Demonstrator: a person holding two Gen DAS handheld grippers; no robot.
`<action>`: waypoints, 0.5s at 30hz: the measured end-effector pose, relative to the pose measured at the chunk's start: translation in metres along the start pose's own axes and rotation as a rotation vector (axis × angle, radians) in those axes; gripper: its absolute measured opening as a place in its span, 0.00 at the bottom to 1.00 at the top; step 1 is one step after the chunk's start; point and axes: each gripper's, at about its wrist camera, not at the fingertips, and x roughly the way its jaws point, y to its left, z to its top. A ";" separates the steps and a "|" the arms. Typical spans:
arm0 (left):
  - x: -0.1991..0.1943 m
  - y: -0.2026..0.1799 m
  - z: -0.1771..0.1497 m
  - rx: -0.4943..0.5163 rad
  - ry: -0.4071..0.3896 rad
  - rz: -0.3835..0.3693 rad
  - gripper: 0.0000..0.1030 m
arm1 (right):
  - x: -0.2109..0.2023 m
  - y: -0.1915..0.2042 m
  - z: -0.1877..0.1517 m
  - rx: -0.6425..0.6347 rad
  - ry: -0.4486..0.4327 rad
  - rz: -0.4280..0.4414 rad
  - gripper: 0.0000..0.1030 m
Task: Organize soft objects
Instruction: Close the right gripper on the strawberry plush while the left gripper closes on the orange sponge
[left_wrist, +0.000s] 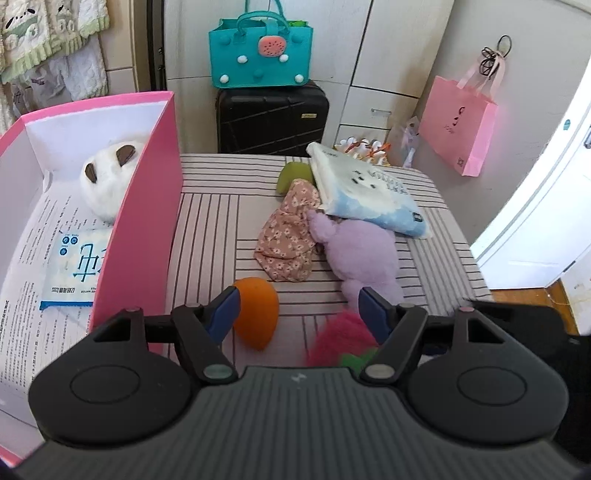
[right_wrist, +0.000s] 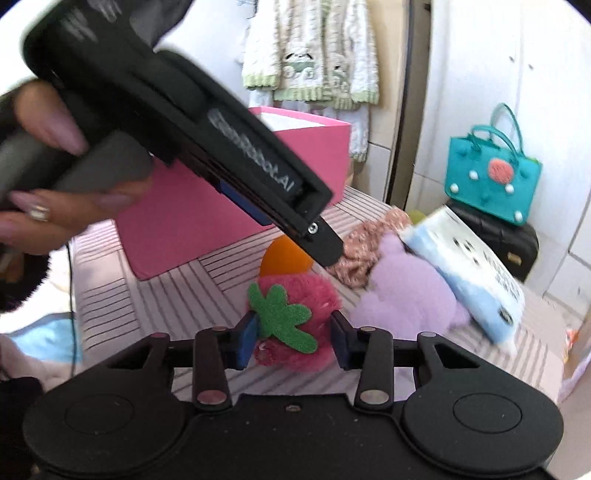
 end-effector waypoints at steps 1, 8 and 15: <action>0.003 0.000 0.000 0.001 0.000 0.010 0.67 | -0.006 0.000 -0.003 0.014 0.010 0.002 0.45; 0.018 -0.009 -0.005 0.065 -0.027 0.102 0.52 | -0.031 -0.010 -0.025 0.133 0.057 -0.044 0.45; 0.020 -0.008 -0.004 0.066 -0.036 0.157 0.52 | -0.036 -0.026 -0.032 0.203 0.062 -0.075 0.45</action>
